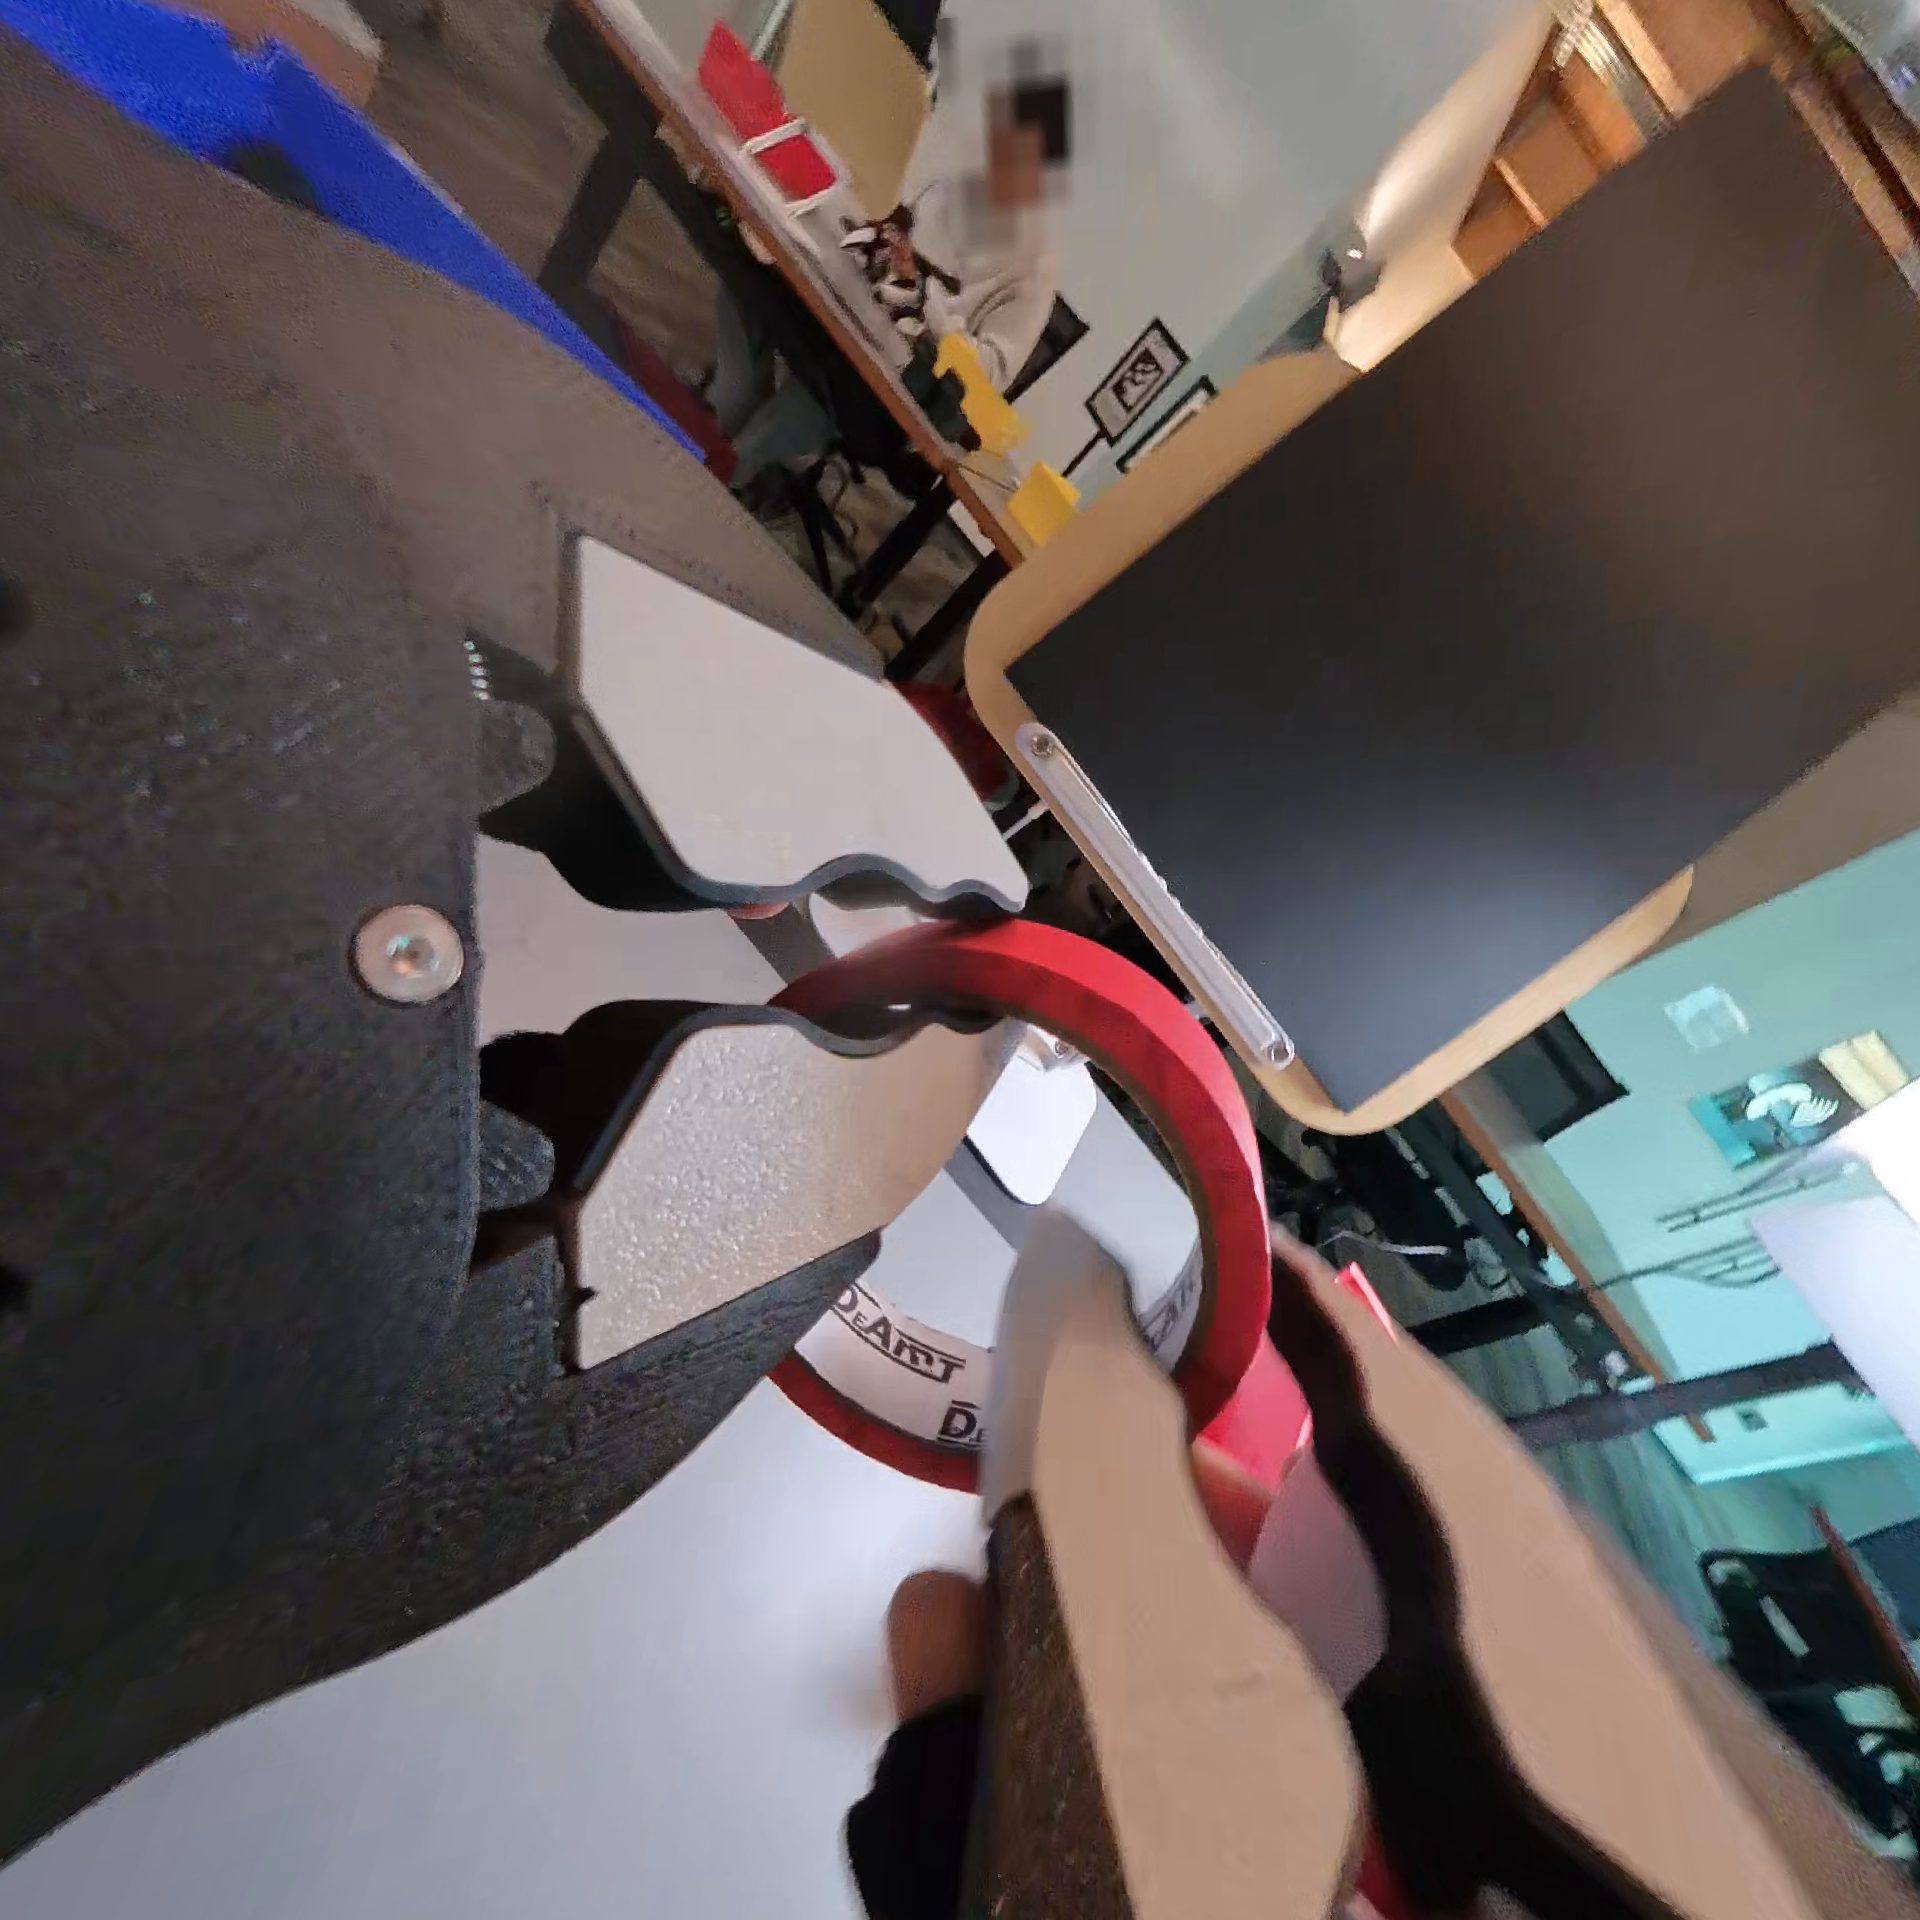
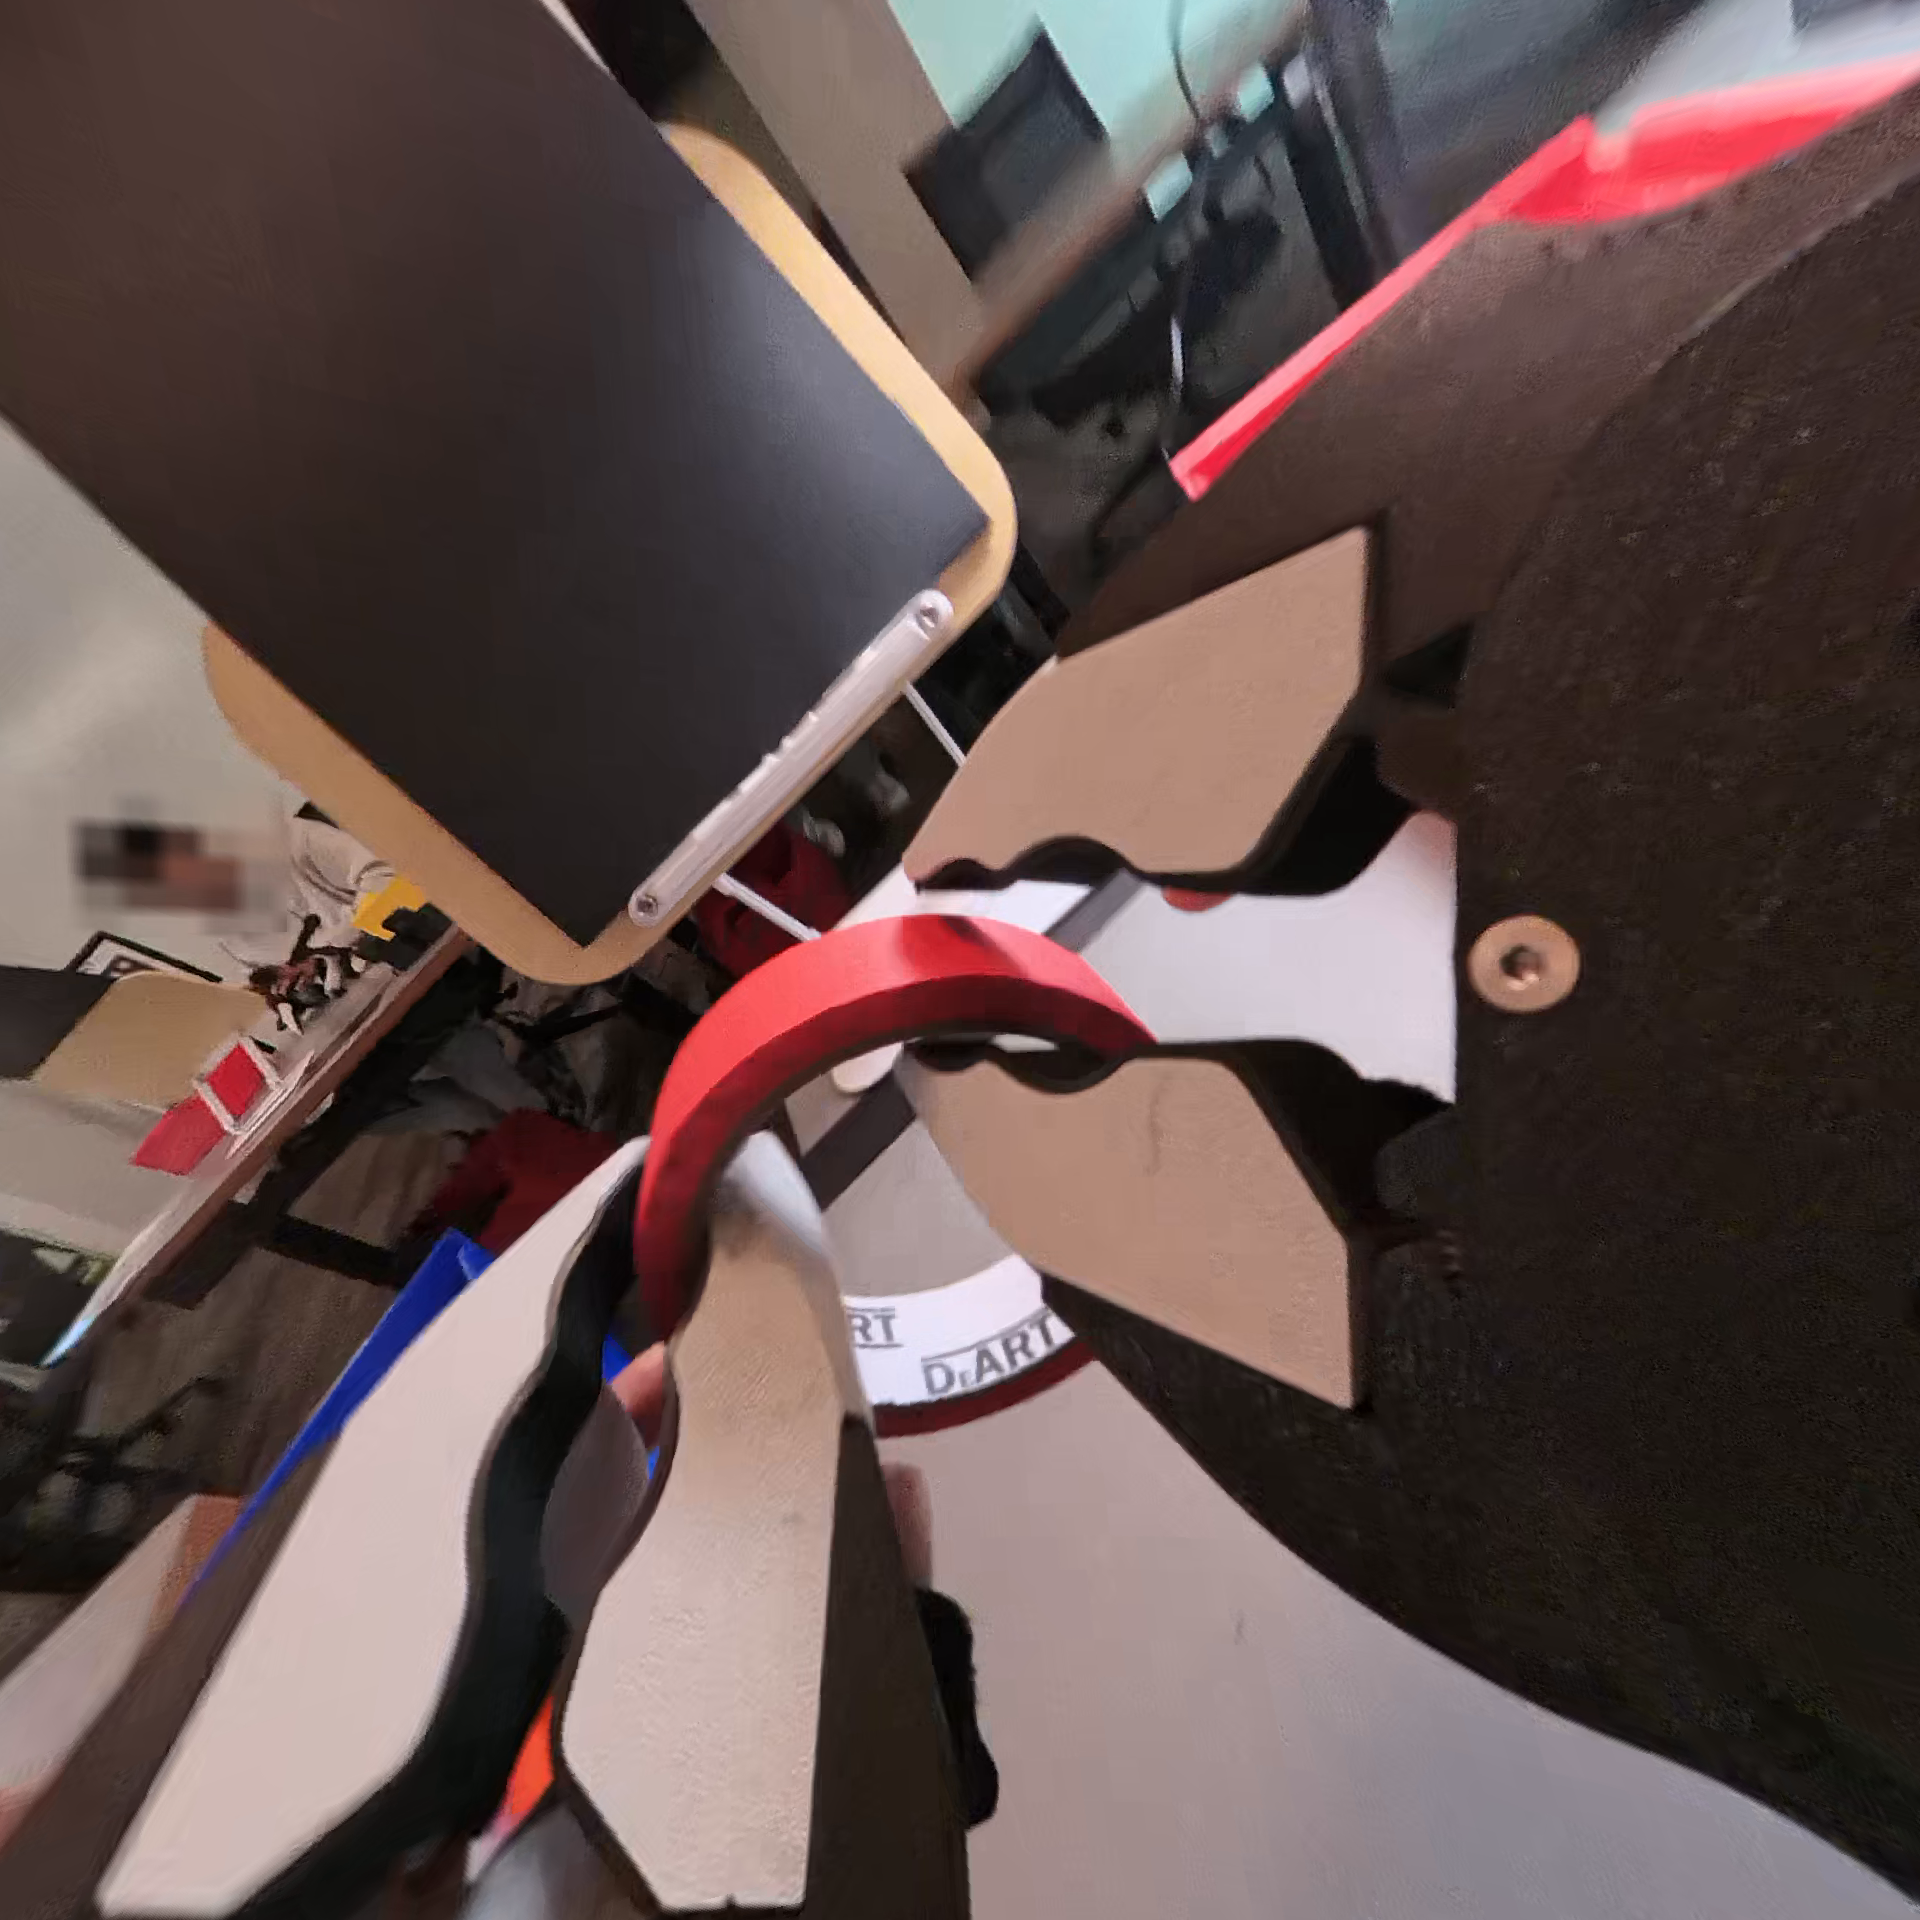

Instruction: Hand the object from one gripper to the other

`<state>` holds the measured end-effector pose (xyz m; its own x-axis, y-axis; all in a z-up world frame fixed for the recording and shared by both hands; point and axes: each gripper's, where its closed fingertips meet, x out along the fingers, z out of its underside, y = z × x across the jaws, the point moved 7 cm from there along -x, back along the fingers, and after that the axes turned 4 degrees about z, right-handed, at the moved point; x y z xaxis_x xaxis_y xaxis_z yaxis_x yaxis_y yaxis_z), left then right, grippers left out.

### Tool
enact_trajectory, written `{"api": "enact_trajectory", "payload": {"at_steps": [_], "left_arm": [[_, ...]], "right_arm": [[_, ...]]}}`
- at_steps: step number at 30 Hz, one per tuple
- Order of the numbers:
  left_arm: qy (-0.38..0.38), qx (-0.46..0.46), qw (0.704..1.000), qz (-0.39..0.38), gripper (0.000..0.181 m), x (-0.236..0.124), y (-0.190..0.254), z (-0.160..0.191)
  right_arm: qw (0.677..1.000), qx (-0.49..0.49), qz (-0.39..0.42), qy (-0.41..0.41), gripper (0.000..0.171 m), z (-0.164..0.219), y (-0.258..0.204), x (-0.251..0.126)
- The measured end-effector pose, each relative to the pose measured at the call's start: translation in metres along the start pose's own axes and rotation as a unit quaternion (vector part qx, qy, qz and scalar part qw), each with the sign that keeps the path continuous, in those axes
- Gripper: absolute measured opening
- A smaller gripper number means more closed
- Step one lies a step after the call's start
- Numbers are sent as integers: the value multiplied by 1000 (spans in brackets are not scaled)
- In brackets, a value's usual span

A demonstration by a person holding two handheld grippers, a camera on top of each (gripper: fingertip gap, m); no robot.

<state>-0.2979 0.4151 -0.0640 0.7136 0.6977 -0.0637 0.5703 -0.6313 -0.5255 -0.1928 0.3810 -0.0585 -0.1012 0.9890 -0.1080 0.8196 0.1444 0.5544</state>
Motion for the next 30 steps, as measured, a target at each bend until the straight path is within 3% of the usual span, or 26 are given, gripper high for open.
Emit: {"api": "enact_trajectory", "payload": {"at_steps": [2, 6, 10, 13, 19, 22, 23, 26, 29, 30], "left_arm": [[0, -40, 999, -8, 14, 0, -8, 6], [-19, -72, 997, 7, 15, 5, -8, 14], [-18, -66, 996, 55, 40, 5, -1, 5], [-24, -17, 997, 69, 43, 4, 8, 0], [-23, 26, 998, 53, 19, 5, 12, 4], [-23, 13, 1000, 7, 12, 4, 2, 4], [-25, -1, 1000, -1, 12, 3, -3, 5], [-28, -45, 998, -20, 12, 3, -14, 11], [-23, -70, 997, -11, 13, 4, -15, 12], [-24, -73, 997, 0, 15, 4, -14, 12]], "right_arm": [[997, 60, -26, -29, 43, 9, -3, 7], [984, 157, -80, -40, 29, 21, -11, 17], [990, 109, -66, -56, 25, 24, 5, 14], [996, 8, -53, -64, 24, 22, 4, 11], [995, -76, -55, -21, 26, 4, -9, 1], [997, 47, -56, 16, 36, -1, 3, -2], [993, 93, -64, 14, 45, 0, 6, 0], [975, 196, -109, -10, 50, 10, -4, 8], [954, 261, -142, -18, 26, 17, -17, 14], [953, 265, -144, -19, 26, 19, -16, 15]]}}
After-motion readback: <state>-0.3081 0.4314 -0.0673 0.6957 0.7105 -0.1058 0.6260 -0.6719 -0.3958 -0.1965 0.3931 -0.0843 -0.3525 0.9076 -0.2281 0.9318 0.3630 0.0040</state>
